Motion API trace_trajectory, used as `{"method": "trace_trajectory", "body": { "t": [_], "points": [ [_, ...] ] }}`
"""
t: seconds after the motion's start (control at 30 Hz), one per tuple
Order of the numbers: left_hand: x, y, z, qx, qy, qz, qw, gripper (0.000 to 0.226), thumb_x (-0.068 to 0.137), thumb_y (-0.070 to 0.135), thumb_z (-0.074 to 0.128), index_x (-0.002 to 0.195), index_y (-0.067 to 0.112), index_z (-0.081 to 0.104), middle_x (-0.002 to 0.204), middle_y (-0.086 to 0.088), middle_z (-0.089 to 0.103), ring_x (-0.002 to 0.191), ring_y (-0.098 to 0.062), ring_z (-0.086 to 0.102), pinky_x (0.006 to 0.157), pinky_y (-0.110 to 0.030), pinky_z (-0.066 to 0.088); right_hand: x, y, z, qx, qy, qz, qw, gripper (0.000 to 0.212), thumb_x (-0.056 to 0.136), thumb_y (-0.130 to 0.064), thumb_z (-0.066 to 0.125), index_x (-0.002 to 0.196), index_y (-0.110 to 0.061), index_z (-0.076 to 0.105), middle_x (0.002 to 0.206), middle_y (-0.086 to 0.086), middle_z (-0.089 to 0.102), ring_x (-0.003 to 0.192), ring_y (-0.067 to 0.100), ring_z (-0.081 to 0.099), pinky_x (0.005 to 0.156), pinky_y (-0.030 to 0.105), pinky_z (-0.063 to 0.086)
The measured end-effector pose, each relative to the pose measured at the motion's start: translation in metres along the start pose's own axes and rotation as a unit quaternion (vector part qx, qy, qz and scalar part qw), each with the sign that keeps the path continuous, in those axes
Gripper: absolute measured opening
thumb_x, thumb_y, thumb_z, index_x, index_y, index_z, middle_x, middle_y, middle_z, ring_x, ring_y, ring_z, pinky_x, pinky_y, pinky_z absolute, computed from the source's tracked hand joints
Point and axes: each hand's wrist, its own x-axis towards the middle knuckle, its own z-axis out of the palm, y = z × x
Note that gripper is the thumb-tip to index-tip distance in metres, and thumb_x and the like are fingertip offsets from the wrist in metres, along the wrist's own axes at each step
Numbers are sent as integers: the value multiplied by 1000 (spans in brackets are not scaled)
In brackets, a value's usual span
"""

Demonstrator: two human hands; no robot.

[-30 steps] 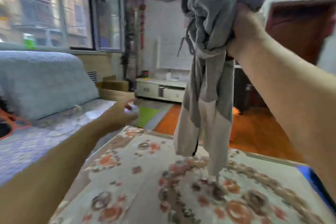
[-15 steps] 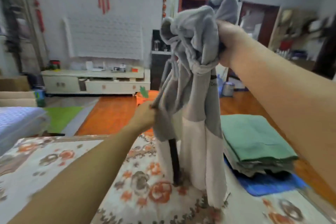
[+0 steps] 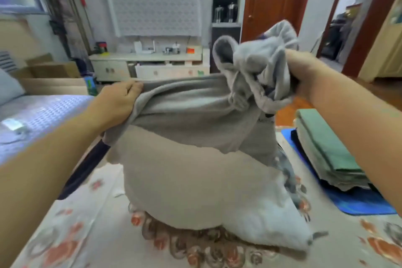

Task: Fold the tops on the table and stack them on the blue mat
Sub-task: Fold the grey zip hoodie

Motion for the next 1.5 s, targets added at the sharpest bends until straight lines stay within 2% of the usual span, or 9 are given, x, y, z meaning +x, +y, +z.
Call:
{"method": "trace_trajectory", "body": {
  "t": [0.2, 0.3, 0.43, 0.67, 0.83, 1.0, 1.17, 1.33, 1.5],
  "points": [
    [-147, -106, 121, 259, -329, -82, 905, 34, 97, 40, 40, 116, 25, 64, 122, -3, 68, 109, -24, 64, 96, -32, 48, -81, 202, 17, -299, -60, 134, 943, 33, 72, -23, 77, 104, -19, 68, 95, 6, 70, 95, 30, 67, 76, 39, 55],
    [-215, -114, 153, 287, -263, -106, 915, 18, 94, 31, 56, 108, 20, 59, 106, -9, 66, 95, -34, 63, 79, -41, 47, -129, 272, 14, -303, -43, 275, 911, 57, 89, -13, 71, 142, -11, 48, 126, 14, 59, 107, 30, 57, 76, 31, 44],
    [-216, -98, 170, 204, -145, -122, 961, 47, 80, 18, 68, 126, 14, 59, 115, -23, 60, 103, -47, 55, 88, -53, 45, -153, 309, 8, -274, 83, 247, 926, 34, 94, -21, 64, 126, -10, 57, 123, 12, 63, 98, 25, 58, 78, 34, 43],
    [-194, 8, 215, 37, -257, 88, 962, 82, 86, 42, 67, 157, 35, 28, 153, -16, 37, 136, -37, 37, 112, -49, 35, -170, 312, 10, -240, 93, 195, 946, 53, 99, -19, 58, 149, -21, 40, 144, -4, 49, 115, 15, 48, 95, 33, 40],
    [-128, 32, 197, 1, -224, 65, 972, 32, 73, 24, 55, 103, 20, 66, 102, -6, 56, 96, -30, 51, 79, -41, 43, -186, 293, 0, -190, 15, 246, 950, 84, 91, -23, 70, 156, -42, 20, 153, -7, 38, 133, 20, 47, 102, 48, 51],
    [-49, 86, 121, -209, -107, -84, 968, 17, 88, 0, 47, 81, 16, 50, 79, 1, 48, 73, -16, 46, 61, -31, 35, -129, 190, -22, -44, 44, 187, 980, 33, 91, -3, 61, 119, -20, 70, 99, 8, 69, 66, 7, 65, 51, 22, 50],
    [43, 97, 35, -162, 109, -79, 978, 13, 90, 4, 44, 99, 8, 53, 94, -13, 54, 87, -27, 47, 75, -42, 39, -66, 34, -43, 242, 70, 12, 968, 17, 91, -10, 55, 103, -11, 66, 94, 5, 77, 91, 19, 75, 75, 30, 60],
    [62, 66, -1, -46, 77, -48, 995, 13, 86, -3, 50, 91, 8, 47, 89, -18, 52, 86, -32, 50, 71, -40, 34, -36, 6, -32, -73, 96, -115, 986, 20, 93, -4, 56, 96, -22, 62, 83, 7, 76, 73, 22, 75, 76, 48, 61],
    [22, 36, -7, 36, -100, -151, 983, 16, 92, -1, 46, 81, 10, 45, 77, -17, 51, 64, -29, 49, 53, -31, 35, -41, 28, -7, -428, 167, -237, 856, 10, 89, -22, 61, 82, -15, 62, 73, 5, 61, 75, 32, 57, 66, 39, 44]
  ]
}}
